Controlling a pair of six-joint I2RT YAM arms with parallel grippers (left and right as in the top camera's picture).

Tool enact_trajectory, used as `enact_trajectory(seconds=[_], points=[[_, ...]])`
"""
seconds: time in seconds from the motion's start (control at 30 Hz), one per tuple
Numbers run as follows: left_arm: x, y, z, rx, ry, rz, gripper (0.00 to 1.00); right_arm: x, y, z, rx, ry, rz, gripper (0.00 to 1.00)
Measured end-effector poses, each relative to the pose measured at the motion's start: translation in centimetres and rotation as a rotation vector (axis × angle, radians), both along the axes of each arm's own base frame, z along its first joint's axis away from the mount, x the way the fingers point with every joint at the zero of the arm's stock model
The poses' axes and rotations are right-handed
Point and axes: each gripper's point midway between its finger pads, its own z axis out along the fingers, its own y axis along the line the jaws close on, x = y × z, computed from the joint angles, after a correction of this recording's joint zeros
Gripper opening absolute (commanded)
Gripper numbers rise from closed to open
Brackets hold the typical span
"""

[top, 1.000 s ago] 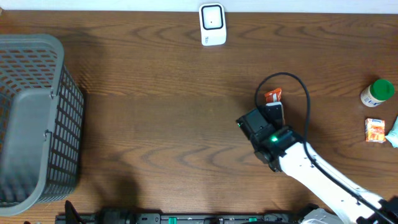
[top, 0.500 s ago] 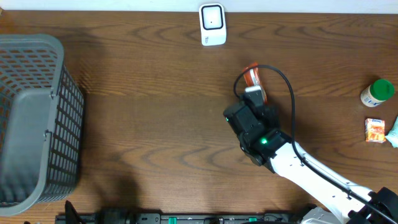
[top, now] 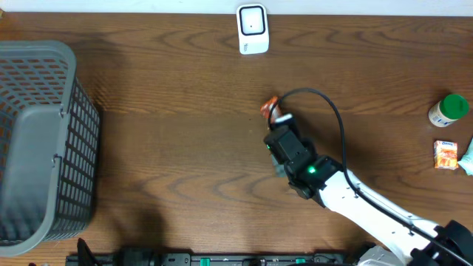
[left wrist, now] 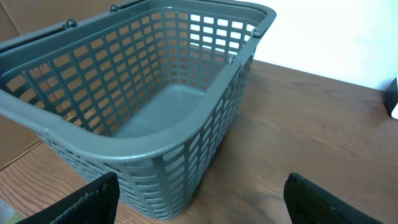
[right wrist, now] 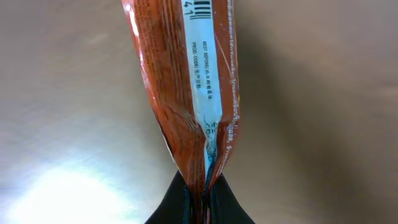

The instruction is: Scan the item barcode

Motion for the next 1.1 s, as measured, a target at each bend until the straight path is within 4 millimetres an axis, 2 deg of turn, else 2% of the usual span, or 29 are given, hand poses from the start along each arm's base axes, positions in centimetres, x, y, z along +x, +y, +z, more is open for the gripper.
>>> enact_trajectory(seconds=[0.07, 0.13, 0.17, 0.2, 0.23, 0.27, 0.3, 0.33, 0.37, 0.43, 0.47, 0.53, 0.57, 0.7, 0.8, 0.93, 1.1], points=[[0.0, 0.0, 0.0, 0.000, 0.000, 0.000, 0.85, -2.0, 0.5, -2.6, 0.039, 0.116, 0.012, 0.01], [0.0, 0.0, 0.0, 0.000, 0.000, 0.000, 0.85, -2.9, 0.4, -3.8, 0.041, 0.168, 0.010, 0.01], [0.0, 0.0, 0.0, 0.000, 0.000, 0.000, 0.85, -3.3, 0.4, -4.5, 0.044, 0.197, 0.009, 0.15], [0.0, 0.0, 0.0, 0.000, 0.000, 0.000, 0.85, -3.6, 0.4, -4.9, 0.049, 0.217, 0.004, 0.37], [0.0, 0.0, 0.0, 0.000, 0.000, 0.000, 0.85, -3.7, 0.4, -5.2, 0.057, 0.229, -0.002, 0.69], [0.0, 0.0, 0.0, 0.000, 0.000, 0.000, 0.85, -3.6, 0.5, -5.3, 0.071, 0.234, -0.011, 0.78], [0.0, 0.0, 0.0, 0.000, 0.000, 0.000, 0.85, -3.4, 0.5, -5.2, 0.085, 0.235, -0.020, 0.82], [0.0, 0.0, 0.0, 0.000, 0.000, 0.000, 0.85, -3.2, 0.4, -5.1, 0.098, 0.236, -0.028, 0.97], [0.0, 0.0, 0.0, 0.000, 0.000, 0.000, 0.85, -3.2, 0.5, -5.1, 0.109, 0.242, -0.031, 0.99], [0.0, 0.0, 0.0, 0.000, 0.000, 0.000, 0.85, -3.1, 0.8, -4.9, 0.151, 0.266, -0.038, 0.99], [0.0, 0.0, 0.0, 0.000, 0.000, 0.000, 0.85, -3.0, 1.2, -4.5, 0.182, 0.275, -0.034, 0.80], [0.0, 0.0, 0.0, 0.000, 0.000, 0.000, 0.85, -2.7, 2.3, -3.3, 0.251, 0.278, -0.012, 0.07], [0.0, 0.0, 0.0, 0.000, 0.000, 0.000, 0.85, -2.5, 3.1, -2.2, 0.294, 0.268, 0.010, 0.01], [0.0, 0.0, 0.0, 0.000, 0.000, 0.000, 0.85, -2.1, 4.9, 1.0, 0.418, 0.238, 0.023, 0.01], [0.0, 0.0, 0.0, 0.000, 0.000, 0.000, 0.85, -2.9, 5.5, 1.2, 0.473, 0.293, -0.002, 0.01], [0.0, 0.0, 0.0, 0.000, 0.000, 0.000, 0.85, -3.6, 4.1, 0.3, 0.434, 0.330, -0.102, 0.01], [0.0, 0.0, 0.0, 0.000, 0.000, 0.000, 0.85, -0.7, 2.2, 0.7, 0.391, 0.197, -0.204, 0.01]])
